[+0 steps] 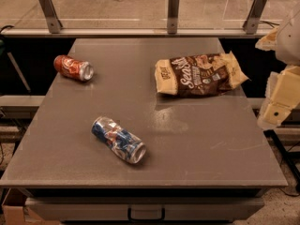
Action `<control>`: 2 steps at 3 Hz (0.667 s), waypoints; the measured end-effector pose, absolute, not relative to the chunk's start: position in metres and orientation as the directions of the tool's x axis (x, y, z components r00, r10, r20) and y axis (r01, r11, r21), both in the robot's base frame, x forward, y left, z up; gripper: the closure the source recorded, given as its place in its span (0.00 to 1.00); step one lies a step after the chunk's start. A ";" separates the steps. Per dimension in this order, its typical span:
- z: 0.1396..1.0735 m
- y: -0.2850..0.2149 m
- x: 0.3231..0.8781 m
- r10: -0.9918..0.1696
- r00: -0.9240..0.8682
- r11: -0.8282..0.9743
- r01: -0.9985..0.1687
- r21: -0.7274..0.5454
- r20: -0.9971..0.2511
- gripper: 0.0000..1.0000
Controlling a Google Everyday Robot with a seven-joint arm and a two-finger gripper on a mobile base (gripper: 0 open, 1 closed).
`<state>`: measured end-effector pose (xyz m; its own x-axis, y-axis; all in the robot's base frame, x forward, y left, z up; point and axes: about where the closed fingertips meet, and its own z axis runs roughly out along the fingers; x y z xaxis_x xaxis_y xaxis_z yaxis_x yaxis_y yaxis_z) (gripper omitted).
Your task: Pick brown chip bag
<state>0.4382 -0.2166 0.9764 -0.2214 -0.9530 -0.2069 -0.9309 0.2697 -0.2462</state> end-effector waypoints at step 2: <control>0.975 -0.220 0.446 -0.951 -0.211 0.267 -0.930 -0.254 -0.227 0.00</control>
Offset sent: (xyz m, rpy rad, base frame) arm 0.0185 -0.0095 -0.0090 0.0434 -0.0093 0.0205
